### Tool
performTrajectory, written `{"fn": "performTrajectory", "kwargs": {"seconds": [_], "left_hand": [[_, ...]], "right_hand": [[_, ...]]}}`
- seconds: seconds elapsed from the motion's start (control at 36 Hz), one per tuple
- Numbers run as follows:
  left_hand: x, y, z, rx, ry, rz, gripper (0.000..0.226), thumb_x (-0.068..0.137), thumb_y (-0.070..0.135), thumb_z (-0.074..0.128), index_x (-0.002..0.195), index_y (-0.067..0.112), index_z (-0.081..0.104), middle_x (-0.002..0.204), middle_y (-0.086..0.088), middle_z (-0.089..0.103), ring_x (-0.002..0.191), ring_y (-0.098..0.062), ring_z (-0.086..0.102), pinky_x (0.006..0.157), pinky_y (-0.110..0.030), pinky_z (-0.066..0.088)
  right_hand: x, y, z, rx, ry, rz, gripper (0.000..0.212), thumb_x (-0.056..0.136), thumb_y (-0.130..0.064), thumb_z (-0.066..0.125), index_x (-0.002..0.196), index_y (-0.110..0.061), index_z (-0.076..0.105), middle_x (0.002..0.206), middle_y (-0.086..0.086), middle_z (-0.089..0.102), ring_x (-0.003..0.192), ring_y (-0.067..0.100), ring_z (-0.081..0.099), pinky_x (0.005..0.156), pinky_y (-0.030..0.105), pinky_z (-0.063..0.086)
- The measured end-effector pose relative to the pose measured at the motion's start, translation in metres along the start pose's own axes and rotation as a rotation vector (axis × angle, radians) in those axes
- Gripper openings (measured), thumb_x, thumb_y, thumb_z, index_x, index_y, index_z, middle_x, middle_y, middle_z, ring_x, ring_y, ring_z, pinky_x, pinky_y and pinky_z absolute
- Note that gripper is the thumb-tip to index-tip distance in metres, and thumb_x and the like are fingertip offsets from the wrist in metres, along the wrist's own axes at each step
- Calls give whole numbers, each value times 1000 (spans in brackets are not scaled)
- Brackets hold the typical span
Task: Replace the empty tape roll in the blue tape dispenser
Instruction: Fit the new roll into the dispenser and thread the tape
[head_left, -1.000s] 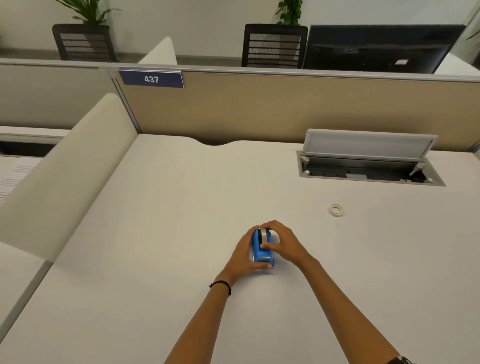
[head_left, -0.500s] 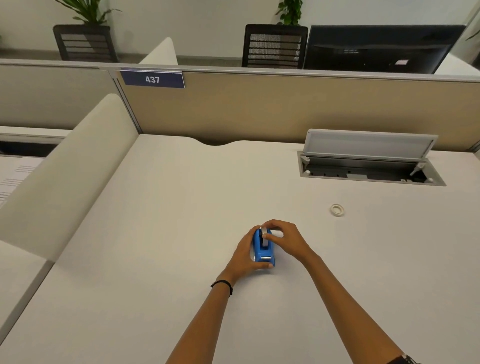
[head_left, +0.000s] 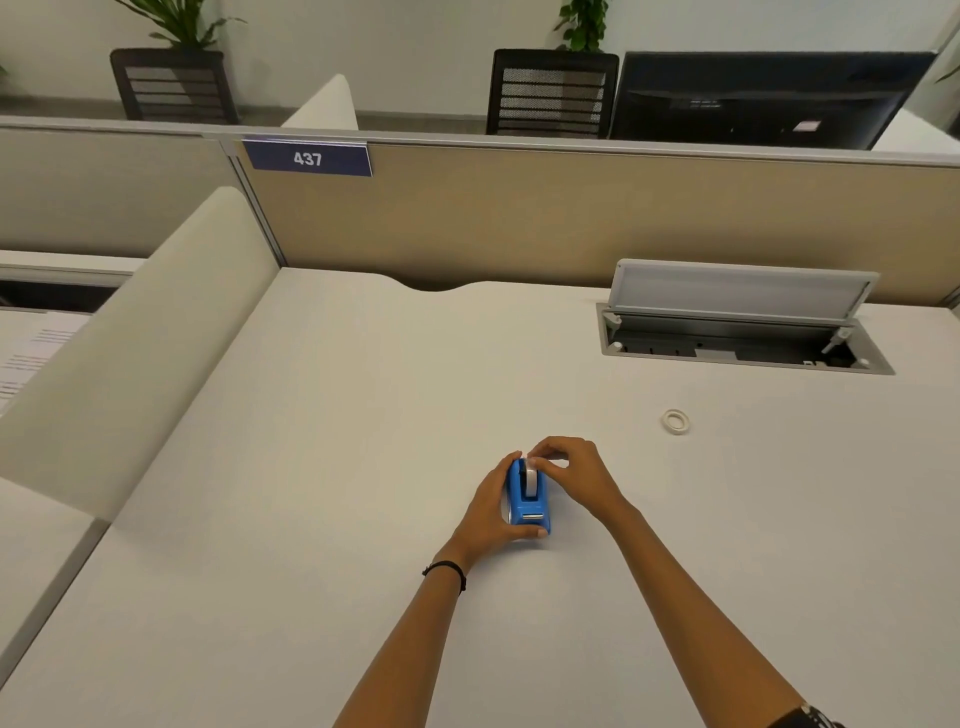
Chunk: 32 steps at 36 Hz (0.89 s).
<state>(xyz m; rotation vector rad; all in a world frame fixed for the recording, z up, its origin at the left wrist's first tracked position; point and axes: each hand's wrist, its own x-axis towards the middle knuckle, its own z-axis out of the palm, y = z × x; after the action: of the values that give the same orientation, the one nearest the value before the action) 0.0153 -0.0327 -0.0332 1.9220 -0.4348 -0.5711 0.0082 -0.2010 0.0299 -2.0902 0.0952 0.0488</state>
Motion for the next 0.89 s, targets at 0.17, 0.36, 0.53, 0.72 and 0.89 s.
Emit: {"fn": "performTrajectory", "kwargs": {"seconds": [0.17,0.36,0.53,0.72,0.89], "left_hand": [[0,-1,1,5,-2,-12,101,64,38,84,141,37,18,143,19,29,129,-2,34,106,-21,32],[0,0,1,9,2,-8,102,64,36,84,141,34,18,146,12,30,129,-3,34,106,-21,31],[-1,2,0,10,0,1,103,65,30,84,144,25,19,150,5,29,132,-8,34,108,-24,31],[-1,6,-1,20,-22,19,107,69,29,82,147,24,10,150,12,24,135,-6,29,108,-21,29],[-1,9,5,30,27,10,107,70,32,80,147,25,7,154,2,25,138,-12,31,110,-26,30]], "right_hand": [[0,-2,0,-36,-5,-2,10,85,-15,64,88,-8,70,89,7,72,86,14,65,86,24,52],[2,-1,1,-61,-2,1,10,85,-17,64,88,-10,69,91,6,71,86,13,64,85,26,51],[3,1,3,-94,13,-5,7,85,-17,64,89,-12,67,93,5,70,83,9,60,80,19,48],[2,0,4,-115,36,-7,5,86,-16,63,88,-13,66,92,2,68,82,7,59,74,10,44],[6,-2,3,-112,62,-17,4,85,-14,63,86,-11,66,91,4,69,82,10,60,76,13,46]]}}
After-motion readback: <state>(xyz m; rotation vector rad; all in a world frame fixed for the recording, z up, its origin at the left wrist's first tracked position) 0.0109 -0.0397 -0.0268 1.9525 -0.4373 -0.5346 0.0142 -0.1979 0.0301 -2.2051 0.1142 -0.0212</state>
